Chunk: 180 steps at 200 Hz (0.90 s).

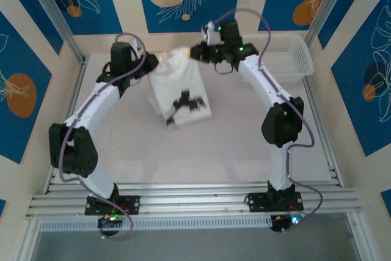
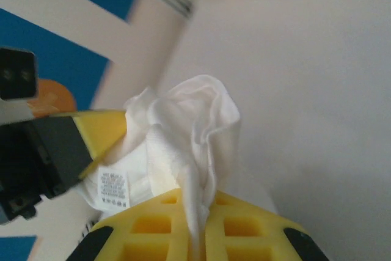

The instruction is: Fold the inside-out t-shirt

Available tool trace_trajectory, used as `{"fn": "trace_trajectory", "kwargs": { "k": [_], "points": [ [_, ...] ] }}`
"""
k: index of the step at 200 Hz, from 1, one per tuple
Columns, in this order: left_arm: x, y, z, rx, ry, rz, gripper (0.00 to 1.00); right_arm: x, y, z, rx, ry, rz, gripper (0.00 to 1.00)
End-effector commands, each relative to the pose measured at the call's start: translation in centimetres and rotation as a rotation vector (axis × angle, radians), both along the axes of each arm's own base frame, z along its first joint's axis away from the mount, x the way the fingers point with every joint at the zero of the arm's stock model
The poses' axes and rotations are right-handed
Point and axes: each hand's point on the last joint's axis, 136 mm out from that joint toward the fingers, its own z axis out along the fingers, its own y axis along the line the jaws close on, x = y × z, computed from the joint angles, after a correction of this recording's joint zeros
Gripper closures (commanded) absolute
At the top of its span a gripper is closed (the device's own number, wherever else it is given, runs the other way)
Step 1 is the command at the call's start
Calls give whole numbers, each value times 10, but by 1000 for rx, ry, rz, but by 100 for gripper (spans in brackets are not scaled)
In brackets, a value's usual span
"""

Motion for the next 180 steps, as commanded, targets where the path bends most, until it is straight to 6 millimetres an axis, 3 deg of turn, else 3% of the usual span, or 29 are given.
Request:
{"fn": "trace_trajectory", "kwargs": {
  "k": [1, 10, 18, 36, 52, 79, 88, 100, 120, 140, 159, 180],
  "points": [
    [-42, 6, 114, -57, -242, -50, 100, -30, -13, 85, 31, -150, 23, 95],
    [-55, 3, 122, -80, -257, -73, 100, -40, -15, 95, 34, -177, 30, 95],
    [-65, 0, 117, -94, -240, -89, 100, -47, -16, 94, 31, -186, 31, 95],
    [-84, -5, 67, -92, -141, -93, 100, -64, -14, 66, 35, -181, 54, 95],
    [-98, -1, -4, -18, -31, -44, 100, -77, -13, 14, 43, -123, 72, 94],
    [-130, 3, -130, 62, 228, -38, 100, -105, -12, -96, 33, 76, 111, 94],
    [-144, 2, -160, 61, 295, -52, 100, -118, -11, -127, 29, 140, 129, 94],
    [-161, 0, -186, 66, 348, -66, 100, -136, -10, -163, 30, 215, 146, 94],
    [-182, 3, -199, 88, 366, -66, 100, -159, -12, -195, 29, 304, 150, 94],
    [-189, 12, -186, 115, 322, -40, 100, -170, -8, -197, 19, 312, 164, 94],
    [-181, 31, -168, 186, 247, 53, 100, -159, -6, -188, -6, 294, 139, 94],
    [-164, 46, -163, 291, 219, 128, 100, -131, -6, -187, -54, 301, 78, 94]
  ]
}}
